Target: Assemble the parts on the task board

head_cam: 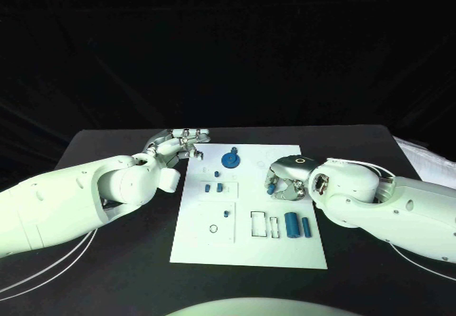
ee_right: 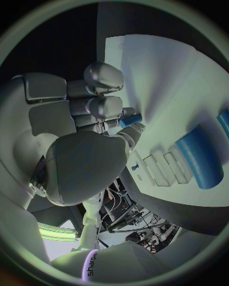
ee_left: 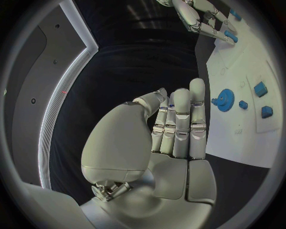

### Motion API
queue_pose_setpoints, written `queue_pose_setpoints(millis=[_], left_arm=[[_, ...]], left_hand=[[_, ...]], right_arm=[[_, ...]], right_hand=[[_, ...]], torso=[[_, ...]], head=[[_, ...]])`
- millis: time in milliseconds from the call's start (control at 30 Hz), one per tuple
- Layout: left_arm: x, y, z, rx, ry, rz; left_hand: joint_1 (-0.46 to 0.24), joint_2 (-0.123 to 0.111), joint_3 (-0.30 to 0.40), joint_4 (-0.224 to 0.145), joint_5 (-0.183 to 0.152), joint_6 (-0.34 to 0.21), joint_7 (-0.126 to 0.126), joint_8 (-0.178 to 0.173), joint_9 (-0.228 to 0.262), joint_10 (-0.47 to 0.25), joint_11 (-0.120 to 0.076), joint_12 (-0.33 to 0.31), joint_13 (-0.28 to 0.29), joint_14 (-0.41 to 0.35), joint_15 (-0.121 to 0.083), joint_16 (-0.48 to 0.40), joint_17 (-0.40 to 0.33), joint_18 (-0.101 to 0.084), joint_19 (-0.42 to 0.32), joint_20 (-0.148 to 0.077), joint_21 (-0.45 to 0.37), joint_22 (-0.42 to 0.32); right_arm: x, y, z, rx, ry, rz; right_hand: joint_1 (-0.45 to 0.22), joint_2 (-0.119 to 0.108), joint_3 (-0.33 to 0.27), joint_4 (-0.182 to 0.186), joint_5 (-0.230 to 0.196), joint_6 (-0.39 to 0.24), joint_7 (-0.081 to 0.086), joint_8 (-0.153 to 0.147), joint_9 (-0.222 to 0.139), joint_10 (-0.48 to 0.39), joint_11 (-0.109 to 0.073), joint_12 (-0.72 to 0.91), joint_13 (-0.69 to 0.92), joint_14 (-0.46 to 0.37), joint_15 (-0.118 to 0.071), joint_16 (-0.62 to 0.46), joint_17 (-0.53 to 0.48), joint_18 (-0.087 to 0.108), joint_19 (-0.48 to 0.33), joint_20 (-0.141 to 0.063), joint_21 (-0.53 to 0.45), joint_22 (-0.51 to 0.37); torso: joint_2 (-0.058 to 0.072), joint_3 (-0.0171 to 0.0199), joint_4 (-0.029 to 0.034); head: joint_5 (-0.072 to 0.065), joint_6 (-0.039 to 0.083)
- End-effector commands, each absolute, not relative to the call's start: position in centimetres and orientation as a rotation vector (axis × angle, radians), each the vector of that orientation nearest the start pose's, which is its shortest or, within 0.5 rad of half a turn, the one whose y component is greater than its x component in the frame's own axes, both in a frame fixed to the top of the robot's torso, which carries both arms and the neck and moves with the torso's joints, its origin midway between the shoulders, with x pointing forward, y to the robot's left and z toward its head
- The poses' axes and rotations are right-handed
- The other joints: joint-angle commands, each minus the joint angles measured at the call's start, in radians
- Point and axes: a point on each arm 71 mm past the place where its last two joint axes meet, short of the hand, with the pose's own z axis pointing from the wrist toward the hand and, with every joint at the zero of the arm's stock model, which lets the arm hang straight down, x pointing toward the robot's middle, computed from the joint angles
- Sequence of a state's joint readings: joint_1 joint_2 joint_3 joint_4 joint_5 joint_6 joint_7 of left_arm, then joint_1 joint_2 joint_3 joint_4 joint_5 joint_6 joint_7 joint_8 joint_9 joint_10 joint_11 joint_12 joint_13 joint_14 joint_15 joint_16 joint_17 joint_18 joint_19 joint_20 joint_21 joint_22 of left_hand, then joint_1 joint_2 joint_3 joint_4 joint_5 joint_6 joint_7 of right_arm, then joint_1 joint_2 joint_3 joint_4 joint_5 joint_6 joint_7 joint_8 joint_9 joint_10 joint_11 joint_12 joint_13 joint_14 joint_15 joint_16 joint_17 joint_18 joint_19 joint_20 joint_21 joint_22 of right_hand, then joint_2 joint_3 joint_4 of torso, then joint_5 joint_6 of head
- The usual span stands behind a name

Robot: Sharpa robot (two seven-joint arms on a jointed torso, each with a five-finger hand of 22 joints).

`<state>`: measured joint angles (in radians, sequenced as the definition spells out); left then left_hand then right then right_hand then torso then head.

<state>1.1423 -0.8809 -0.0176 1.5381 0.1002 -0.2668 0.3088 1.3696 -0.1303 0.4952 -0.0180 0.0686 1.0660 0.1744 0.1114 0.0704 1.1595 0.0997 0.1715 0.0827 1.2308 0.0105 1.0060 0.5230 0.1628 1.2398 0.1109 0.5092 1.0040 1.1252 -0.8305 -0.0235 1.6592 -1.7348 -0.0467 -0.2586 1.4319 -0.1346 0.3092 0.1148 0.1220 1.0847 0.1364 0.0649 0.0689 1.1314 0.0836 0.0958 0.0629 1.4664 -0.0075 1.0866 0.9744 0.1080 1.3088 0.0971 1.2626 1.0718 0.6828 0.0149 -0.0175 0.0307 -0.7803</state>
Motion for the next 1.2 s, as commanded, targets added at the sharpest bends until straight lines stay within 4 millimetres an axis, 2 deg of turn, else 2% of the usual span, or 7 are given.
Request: queue_pose_setpoints(millis=[33,267,467,600,700,800,1200], left_arm=[[47.8,22.1,-20.4,-1.319,1.489,-1.557],[47.8,22.1,-20.4,-1.319,1.49,-1.558],[47.8,22.1,-20.4,-1.32,1.49,-1.557],[47.8,22.1,-20.4,-1.32,1.491,-1.557],[47.8,22.1,-20.4,-1.32,1.491,-1.557],[47.8,22.1,-20.4,-1.32,1.492,-1.557],[47.8,22.1,-20.5,-1.323,1.494,-1.554]], left_hand=[[-0.001,0.007,-0.008,0.0,0.007,-0.005,-0.001,0.004,-0.001,-0.008,-0.001,0.005,0.001,-0.007,0.002,-0.001,-0.001,0.019,-0.007,-0.001,-0.007,-0.001],[-0.001,0.007,-0.008,0.0,0.007,-0.005,-0.001,0.004,-0.001,-0.008,-0.001,0.005,0.001,-0.007,0.002,-0.001,-0.001,0.019,-0.007,-0.001,-0.007,-0.001],[-0.003,0.007,-0.01,0.001,0.007,-0.006,0.0,0.004,-0.001,-0.011,-0.001,0.006,0.001,-0.007,0.002,-0.001,-0.002,0.018,-0.007,-0.001,-0.008,-0.002],[-0.003,0.007,-0.01,0.001,0.007,-0.006,0.0,0.004,-0.001,-0.011,-0.001,0.006,0.001,-0.007,0.002,-0.001,-0.002,0.018,-0.007,-0.001,-0.008,-0.002],[-0.003,0.007,-0.01,0.001,0.007,-0.006,0.0,0.004,-0.001,-0.011,-0.001,0.006,0.001,-0.007,0.002,-0.001,-0.002,0.018,-0.007,-0.001,-0.008,-0.002],[-0.003,0.007,-0.01,0.001,0.007,-0.006,0.0,0.004,-0.001,-0.011,-0.001,0.006,0.001,-0.007,0.002,-0.001,-0.002,0.018,-0.007,-0.001,-0.008,-0.002],[-0.003,0.008,-0.011,0.002,0.007,-0.006,-0.001,0.005,-0.001,-0.011,-0.001,0.007,0.001,-0.008,0.002,-0.001,-0.003,0.018,-0.007,0.0,-0.008,-0.002]], right_arm=[[44.1,-15.7,-21.8,-0.499,1.869,0.472],[44.1,-15.6,-21.7,-0.491,1.858,0.481],[44.1,-15.5,-21.5,-0.468,1.829,0.507],[44.1,-15.5,-21.2,-0.442,1.798,0.523],[44.2,-15.6,-21.0,-0.422,1.775,0.529],[44.2,-15.6,-20.9,-0.404,1.756,0.53],[43.3,-16.1,-19.9,-0.33,1.77,0.588]], right_hand=[[-0.001,-0.007,0.0,0.003,0.004,-0.006,-0.003,-0.001,0.0,-0.008,0.0,-0.004,-0.001,0.004,0.004,-0.003,-0.001,-0.001,-0.005,0.002,-0.005,-0.001],[0.004,0.006,0.009,0.003,0.009,0.002,-0.001,0.002,0.002,0.012,-0.003,0.003,0.003,0.007,0.003,0.003,0.006,-0.002,0.001,0.002,0.001,0.008],[0.009,0.031,0.031,0.004,0.006,0.025,-0.001,0.009,0.006,0.059,-0.011,0.018,0.008,0.019,-0.004,0.037,0.043,-0.011,0.027,-0.002,0.03,0.051],[0.017,0.055,0.054,0.002,-0.003,0.052,-0.007,0.019,0.011,0.097,-0.02,0.028,0.012,0.027,-0.011,0.065,0.073,-0.019,0.05,-0.008,0.059,0.094],[0.026,0.074,0.073,-0.004,-0.029,0.069,-0.014,0.025,0.016,0.122,-0.028,0.034,0.015,0.03,-0.017,0.078,0.086,-0.024,0.062,-0.013,0.075,0.117],[0.031,0.084,0.088,-0.011,-0.044,0.08,-0.018,0.029,0.019,0.137,-0.033,0.035,0.018,0.03,-0.02,0.082,0.088,-0.025,0.065,-0.017,0.081,0.124],[0.034,0.076,0.1,-0.026,-0.051,0.085,-0.018,0.03,0.023,0.141,-0.034,0.029,0.017,0.028,-0.022,0.079,0.083,-0.025,0.063,-0.02,0.083,0.125]], torso=[[0.0,0.0003,0.0003],[0.0,0.0005,-0.0002],[0.0,0.0008,-0.0004],[0.0,0.0004,0.0004],[0.0,0.0004,0.0004],[0.0,0.0005,0.0004],[-0.001,0.0001,0.0001]], head=[[0.0,0.0],[-0.001,-0.001],[-0.002,0.0],[-0.003,0.0],[-0.003,0.0],[-0.003,-0.001],[-0.003,0.002]])
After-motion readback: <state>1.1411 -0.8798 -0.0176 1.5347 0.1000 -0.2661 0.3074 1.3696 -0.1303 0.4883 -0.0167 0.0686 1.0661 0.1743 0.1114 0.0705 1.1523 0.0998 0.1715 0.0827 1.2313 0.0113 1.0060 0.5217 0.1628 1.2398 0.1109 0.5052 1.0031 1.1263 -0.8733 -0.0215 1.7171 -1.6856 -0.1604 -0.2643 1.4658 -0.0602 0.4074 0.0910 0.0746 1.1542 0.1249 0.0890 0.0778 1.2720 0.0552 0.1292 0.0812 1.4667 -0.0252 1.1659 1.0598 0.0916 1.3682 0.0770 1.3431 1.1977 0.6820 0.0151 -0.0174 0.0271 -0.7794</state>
